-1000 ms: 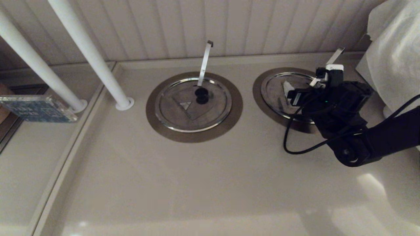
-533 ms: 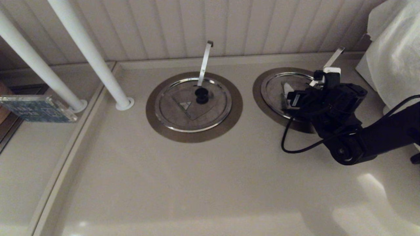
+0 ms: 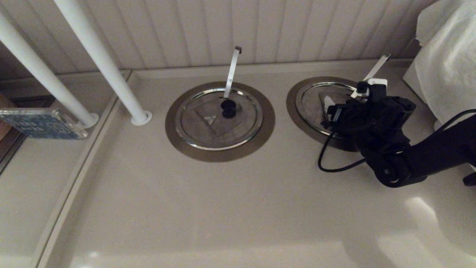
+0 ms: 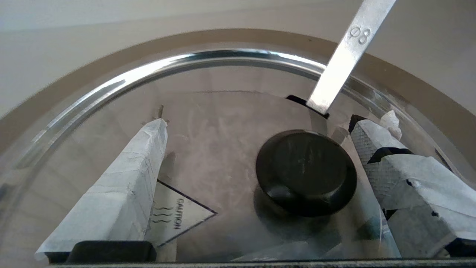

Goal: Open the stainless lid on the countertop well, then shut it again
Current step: Open the lid

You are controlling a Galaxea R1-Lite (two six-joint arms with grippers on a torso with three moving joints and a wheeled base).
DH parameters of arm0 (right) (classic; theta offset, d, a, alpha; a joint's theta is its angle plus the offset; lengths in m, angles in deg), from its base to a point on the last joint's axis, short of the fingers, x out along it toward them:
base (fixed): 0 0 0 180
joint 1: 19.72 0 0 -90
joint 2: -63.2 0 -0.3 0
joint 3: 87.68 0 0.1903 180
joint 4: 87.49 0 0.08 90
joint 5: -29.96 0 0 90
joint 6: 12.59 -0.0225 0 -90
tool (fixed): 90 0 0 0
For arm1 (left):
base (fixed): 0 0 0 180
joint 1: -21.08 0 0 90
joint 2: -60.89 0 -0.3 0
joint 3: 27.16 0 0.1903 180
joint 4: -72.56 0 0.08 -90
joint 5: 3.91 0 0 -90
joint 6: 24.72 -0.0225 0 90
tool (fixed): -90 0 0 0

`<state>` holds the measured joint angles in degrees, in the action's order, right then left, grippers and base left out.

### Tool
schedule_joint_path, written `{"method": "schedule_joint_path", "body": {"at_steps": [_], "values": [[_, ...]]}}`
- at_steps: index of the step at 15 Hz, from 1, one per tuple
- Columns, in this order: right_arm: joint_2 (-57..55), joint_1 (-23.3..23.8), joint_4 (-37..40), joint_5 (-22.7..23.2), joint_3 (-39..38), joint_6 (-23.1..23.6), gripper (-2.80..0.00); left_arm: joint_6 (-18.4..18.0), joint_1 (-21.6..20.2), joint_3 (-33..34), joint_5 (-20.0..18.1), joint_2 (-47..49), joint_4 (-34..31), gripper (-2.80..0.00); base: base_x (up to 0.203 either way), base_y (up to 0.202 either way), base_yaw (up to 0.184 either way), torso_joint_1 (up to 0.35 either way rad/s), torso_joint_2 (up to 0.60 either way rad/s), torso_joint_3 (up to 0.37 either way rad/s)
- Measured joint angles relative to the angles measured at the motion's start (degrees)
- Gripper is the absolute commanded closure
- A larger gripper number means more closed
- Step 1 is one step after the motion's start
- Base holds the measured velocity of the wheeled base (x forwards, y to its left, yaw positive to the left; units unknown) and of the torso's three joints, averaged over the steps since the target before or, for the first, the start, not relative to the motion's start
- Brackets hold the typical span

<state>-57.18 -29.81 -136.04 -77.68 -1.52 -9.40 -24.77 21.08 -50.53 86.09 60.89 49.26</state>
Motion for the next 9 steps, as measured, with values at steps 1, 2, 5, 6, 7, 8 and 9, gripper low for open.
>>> {"method": "schedule_joint_path", "body": {"at_steps": [1,2,5,6,7,8,9], "values": [[-0.32,-0.02,-0.11,0.01,-0.03,0.0,-2.8,0.02,0.0,0.0,0.0,0.0,-0.01,0.0,0.0,0.0,0.0,0.0,0.0,0.0],[-0.49,-0.17,-0.22,0.04,-0.03,-0.02,-2.8,0.02,0.0,0.0,-0.01,0.0,0.0,0.0,0.0,0.0,0.0,0.0,0.0,0.0],[-0.69,-0.59,-0.38,0.22,-0.17,-0.23,-2.8,-0.02,0.0,0.0,0.0,0.0,-0.02,0.0,0.0,0.0,0.0,0.0,0.0,0.0],[-0.69,-0.7,-0.35,0.23,-0.19,-0.24,-2.8,0.0,0.0,0.0,0.0,0.0,-0.02,0.0,0.0,0.0,0.0,0.0,0.0,0.0],[-0.67,-0.85,-0.33,0.22,-0.2,-0.24,-2.8,0.02,0.0,0.0,-0.02,0.0,-0.01,0.0,0.0,0.0,0.0,0.0,0.0,0.0],[-0.59,-0.91,-0.27,0.23,-0.23,-0.24,-2.8,0.04,0.0,0.0,0.0,0.0,0.0,0.0,0.0,0.0,0.0,0.0,0.0,0.0],[-0.51,-0.96,-0.21,0.23,-0.23,-0.24,-2.8,0.05,0.0,0.0,0.0,0.0,-0.02,0.0,0.0,0.0,0.0,0.0,0.0,0.0]]}}
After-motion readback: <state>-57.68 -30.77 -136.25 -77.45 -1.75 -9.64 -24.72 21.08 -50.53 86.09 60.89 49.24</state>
